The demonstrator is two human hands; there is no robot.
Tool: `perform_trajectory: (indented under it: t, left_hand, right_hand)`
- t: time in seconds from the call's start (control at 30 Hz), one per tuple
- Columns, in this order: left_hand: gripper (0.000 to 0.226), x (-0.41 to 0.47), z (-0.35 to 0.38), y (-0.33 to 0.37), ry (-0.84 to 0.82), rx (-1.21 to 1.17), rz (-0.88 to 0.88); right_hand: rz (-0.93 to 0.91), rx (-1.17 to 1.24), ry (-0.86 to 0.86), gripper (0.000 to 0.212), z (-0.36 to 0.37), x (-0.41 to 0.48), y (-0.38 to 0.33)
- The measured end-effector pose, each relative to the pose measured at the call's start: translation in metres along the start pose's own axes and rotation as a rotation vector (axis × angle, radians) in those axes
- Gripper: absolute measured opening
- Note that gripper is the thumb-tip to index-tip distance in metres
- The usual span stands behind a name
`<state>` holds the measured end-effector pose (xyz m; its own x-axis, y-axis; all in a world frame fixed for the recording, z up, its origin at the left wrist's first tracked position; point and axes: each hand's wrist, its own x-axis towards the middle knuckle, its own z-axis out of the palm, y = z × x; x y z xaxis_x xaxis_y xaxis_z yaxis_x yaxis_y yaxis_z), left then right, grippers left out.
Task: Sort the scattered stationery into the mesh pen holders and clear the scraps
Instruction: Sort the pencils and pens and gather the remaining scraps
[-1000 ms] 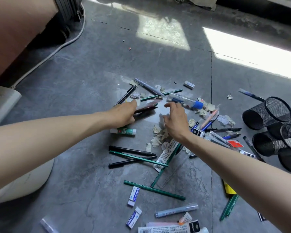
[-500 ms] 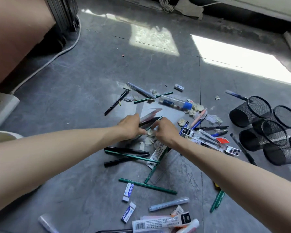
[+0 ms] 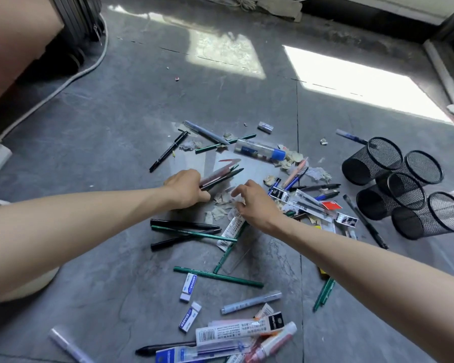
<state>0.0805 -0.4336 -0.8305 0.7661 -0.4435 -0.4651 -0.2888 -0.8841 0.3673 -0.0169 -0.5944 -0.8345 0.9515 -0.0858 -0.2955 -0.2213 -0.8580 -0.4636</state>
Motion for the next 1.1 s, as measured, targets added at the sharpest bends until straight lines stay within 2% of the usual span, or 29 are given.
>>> perform_trajectory:
  t: [0.13, 0.33, 0.53, 0.63, 0.77, 0.9, 0.97, 1.03, 1.1]
  left_hand:
    - [0.027, -0.021, -0.009, -0.014, -0.036, -0.064, 0.098]
    - [0.022, -0.086, 0.013, -0.020, -0.200, 0.061, 0.308]
    - [0.023, -0.098, 0.026, -0.034, -0.309, 0.198, 0.498]
    - [0.017, -0.097, 0.033, -0.034, -0.253, 0.364, 0.563]
    - [0.022, -0.095, 0.045, -0.032, -0.127, 0.508, 0.592]
    - [0.057, -0.083, 0.047, -0.038, 0.032, 0.493, 0.671]
    - [0.069, -0.077, 0.043, -0.040, 0.045, 0.528, 0.637]
    - [0.065, -0.072, 0.040, -0.044, 0.015, 0.568, 0.573]
    - [0.053, -0.071, 0.039, -0.048, 0.007, 0.581, 0.585]
  right_hand:
    - [0.059, -0.039, -0.039, 0.024, -0.002, 0.001, -0.002]
    - [0.116, -0.104, -0.115, 0.044, -0.007, -0.006, 0.009]
    - [0.116, -0.181, -0.180, 0.050, -0.007, -0.019, 0.011]
    - [0.133, -0.179, -0.255, 0.045, -0.008, -0.027, 0.012]
    - [0.136, -0.195, -0.315, 0.043, -0.010, -0.030, 0.015]
    - [0.110, -0.259, -0.246, 0.031, -0.010, -0.030, 0.017]
    - [0.087, -0.307, -0.192, 0.030, -0.008, -0.031, 0.020]
    - [0.071, -0.324, -0.187, 0.025, -0.006, -0.030, 0.022]
    - [0.073, -0.313, -0.219, 0.023, -0.006, -0.030, 0.024]
